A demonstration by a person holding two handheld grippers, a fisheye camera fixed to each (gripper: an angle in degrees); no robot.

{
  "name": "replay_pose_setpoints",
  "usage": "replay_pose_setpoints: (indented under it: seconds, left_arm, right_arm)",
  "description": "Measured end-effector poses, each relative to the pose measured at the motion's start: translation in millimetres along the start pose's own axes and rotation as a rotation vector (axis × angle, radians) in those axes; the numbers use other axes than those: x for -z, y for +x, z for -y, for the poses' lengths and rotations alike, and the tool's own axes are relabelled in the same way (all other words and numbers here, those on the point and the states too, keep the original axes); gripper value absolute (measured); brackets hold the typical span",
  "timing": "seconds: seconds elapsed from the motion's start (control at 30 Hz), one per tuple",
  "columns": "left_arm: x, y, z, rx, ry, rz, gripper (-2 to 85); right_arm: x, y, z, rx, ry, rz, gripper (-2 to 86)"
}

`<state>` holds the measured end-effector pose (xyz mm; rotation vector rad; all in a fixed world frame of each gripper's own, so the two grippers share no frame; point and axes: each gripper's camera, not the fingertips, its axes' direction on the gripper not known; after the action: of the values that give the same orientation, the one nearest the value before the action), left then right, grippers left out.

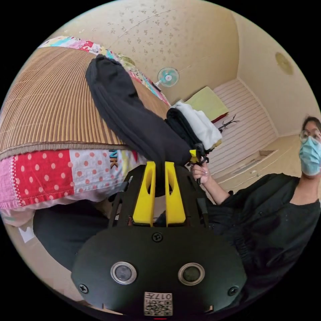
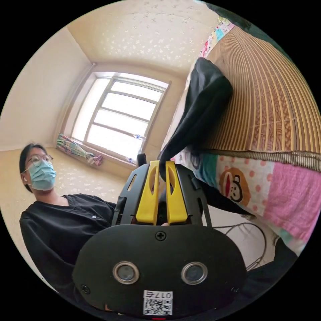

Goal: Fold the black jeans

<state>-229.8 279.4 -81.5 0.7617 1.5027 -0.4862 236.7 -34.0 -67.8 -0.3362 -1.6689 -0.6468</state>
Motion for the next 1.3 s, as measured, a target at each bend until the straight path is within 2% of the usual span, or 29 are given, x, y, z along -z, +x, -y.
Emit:
replay_pose_setpoints:
  seconds: [0.33, 0.57, 0.73, 0.8, 1.03, 1.13, 1.23, 1.3]
  left_arm:
    - [60, 155, 41, -0.369, 0.241, -0.104, 5.0]
    - [83, 270, 77, -0.607, 0.359, -0.245, 5.0]
    - [86, 332, 104, -0.707, 0.382, -0.338, 4.9]
    - [85, 347, 126, -0.717, 0.349, -0.427, 4.8]
    - [52, 351, 194, -0.626, 0.296, -0.393, 4.8]
    - [19, 314, 241, -0.445, 0.286, -0.414, 4.8]
    - [-10, 286, 289, -0.369, 0.283, -0.247, 4.8]
    - [-35, 262, 332, -0.314, 0.244, -0.093, 4.9]
  right_arm:
    - [11, -202, -27, 0.486, -0.021, -0.008, 2.4]
    - [16, -343, -55, 0.828, -0.037, 0.032, 2.1]
    - [13, -427, -84, 0.993, -0.024, 0.010, 1.9]
    - [4, -461, -96, 1.038, -0.032, 0.009, 2.0]
    - [-21, -482, -94, 1.063, 0.064, -0.162, 2.3]
    - [-26, -444, -43, 0.992, 0.037, -0.136, 2.3]
    - [-32, -386, 26, 0.802, 0.069, -0.180, 2.3]
    - [-48, -342, 72, 0.687, 0.129, -0.302, 2.2]
